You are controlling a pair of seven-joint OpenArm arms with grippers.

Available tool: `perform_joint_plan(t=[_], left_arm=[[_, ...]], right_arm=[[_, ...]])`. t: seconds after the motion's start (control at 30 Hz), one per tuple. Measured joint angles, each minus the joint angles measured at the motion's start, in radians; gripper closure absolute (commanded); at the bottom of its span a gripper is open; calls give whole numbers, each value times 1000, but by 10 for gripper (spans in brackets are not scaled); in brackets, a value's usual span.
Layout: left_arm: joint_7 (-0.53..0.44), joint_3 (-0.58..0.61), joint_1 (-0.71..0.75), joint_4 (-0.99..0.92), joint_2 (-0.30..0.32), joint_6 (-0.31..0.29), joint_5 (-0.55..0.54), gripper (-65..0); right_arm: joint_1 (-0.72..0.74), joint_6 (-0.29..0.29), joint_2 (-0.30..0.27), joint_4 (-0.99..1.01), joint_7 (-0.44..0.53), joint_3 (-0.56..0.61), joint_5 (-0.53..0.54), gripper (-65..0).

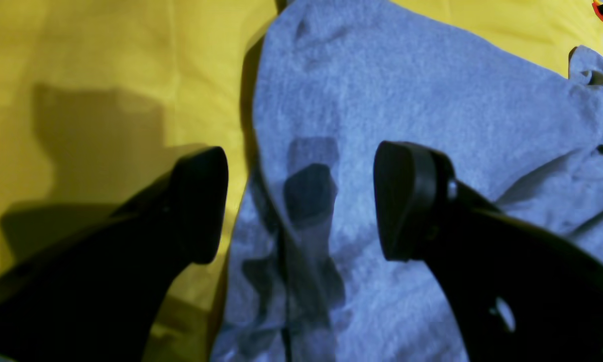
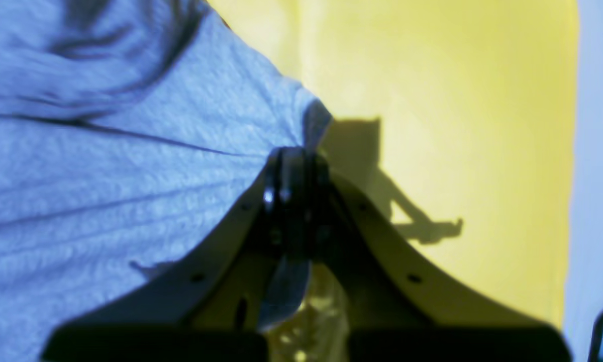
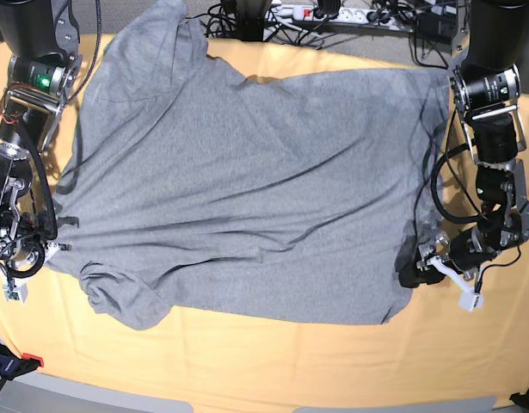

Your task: Layout the t-shirt on the table in an organized manner, then fold the t-shirt properly

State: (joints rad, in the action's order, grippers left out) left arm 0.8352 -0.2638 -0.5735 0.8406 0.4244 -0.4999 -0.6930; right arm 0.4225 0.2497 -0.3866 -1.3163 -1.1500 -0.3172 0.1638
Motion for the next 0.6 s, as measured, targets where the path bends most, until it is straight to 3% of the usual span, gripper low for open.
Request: perform_joint_plan(t=[0.27,0.4,0.6], left_arm=[[0,0,0,0,0,0,-3,-460],[0,0,0,0,0,0,-3,-460],[-1,0,0,0,0,0,-3,-460]], right_arm=[[-73,-94,-1,0,-58,0,-149,0],[-72,-131,-5,0,-97,-11,-137,0],[-79,-97,-7,0,-129,-19,-110,0]])
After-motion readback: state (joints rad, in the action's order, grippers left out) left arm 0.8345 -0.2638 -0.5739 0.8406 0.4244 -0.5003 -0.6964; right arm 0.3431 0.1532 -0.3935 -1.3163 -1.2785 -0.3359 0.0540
